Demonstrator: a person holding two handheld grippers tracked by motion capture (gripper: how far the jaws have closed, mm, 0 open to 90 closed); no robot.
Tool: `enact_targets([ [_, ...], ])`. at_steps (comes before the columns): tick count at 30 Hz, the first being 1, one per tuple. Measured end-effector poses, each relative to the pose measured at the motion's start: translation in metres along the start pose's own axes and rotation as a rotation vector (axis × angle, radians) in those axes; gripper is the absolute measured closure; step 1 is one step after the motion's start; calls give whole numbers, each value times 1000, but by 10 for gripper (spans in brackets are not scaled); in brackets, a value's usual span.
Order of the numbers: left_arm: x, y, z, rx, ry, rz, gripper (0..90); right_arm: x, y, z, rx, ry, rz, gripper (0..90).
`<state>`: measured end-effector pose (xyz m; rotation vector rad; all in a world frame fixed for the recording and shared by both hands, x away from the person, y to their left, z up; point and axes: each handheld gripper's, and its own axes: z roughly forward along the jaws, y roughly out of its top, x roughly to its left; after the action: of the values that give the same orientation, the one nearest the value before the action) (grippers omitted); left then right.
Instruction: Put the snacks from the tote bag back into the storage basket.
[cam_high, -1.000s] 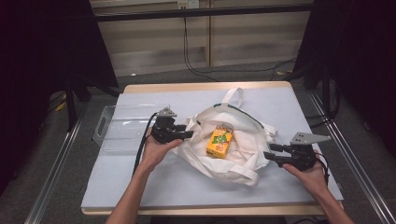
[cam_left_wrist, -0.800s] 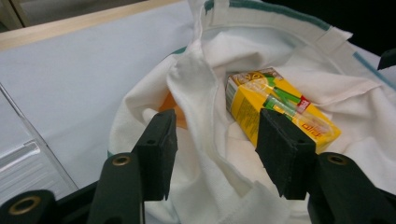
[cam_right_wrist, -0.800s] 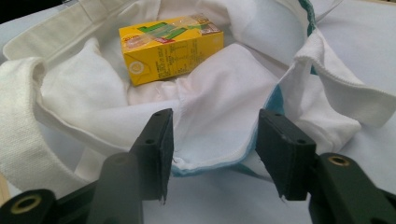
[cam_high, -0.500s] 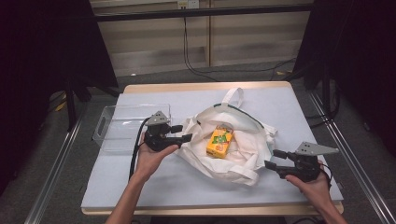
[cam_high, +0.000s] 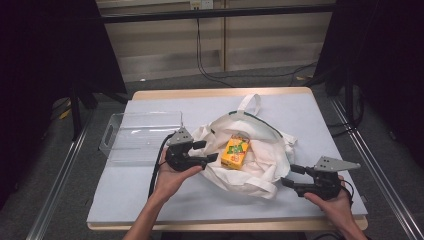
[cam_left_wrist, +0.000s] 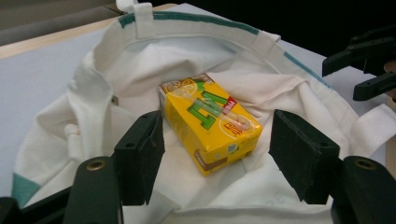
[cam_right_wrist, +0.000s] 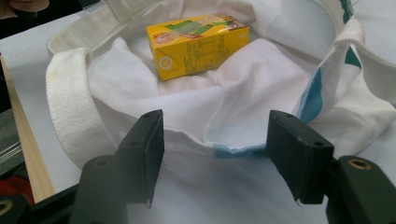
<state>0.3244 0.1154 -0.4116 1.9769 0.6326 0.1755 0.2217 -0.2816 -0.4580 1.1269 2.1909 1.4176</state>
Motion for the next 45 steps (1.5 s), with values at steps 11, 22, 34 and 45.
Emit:
enact_targets([
  [11, -10, -3, 21, 25, -28, 0, 308, -1, 2, 0, -10, 10, 11, 313],
  [22, -24, 0, 45, 33, -18, -35, 230, -2, 3, 0, -6, 14, 10, 311],
  [34, -27, -8, 79, 79, 50, -59, 132, -3, 1, 0, 3, 33, -2, 307],
  [45, -28, -16, 97, 114, 85, -48, 94, -2, 1, 2, 10, 43, -7, 307],
])
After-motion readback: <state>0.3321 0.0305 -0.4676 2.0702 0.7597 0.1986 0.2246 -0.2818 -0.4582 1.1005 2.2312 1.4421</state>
